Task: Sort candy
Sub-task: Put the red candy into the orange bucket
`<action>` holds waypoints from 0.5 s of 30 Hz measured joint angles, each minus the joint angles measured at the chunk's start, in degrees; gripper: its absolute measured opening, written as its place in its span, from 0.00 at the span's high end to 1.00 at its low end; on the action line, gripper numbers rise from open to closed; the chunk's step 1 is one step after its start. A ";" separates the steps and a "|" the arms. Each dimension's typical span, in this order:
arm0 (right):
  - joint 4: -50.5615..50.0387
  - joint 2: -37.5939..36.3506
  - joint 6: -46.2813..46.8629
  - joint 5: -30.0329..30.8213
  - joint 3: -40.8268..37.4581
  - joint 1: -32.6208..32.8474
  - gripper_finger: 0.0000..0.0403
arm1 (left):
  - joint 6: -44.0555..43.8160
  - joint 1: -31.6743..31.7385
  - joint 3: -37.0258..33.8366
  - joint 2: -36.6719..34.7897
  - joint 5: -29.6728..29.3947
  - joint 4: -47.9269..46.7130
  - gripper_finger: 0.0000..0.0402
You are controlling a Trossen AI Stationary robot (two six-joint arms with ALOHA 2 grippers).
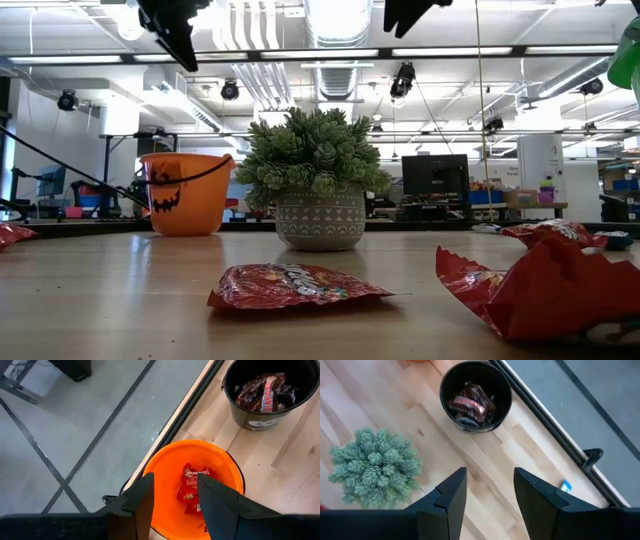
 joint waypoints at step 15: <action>0.00 -0.52 18.78 -4.46 -17.61 1.22 0.62 | -0.15 0.00 0.02 -4.11 0.07 -0.09 0.67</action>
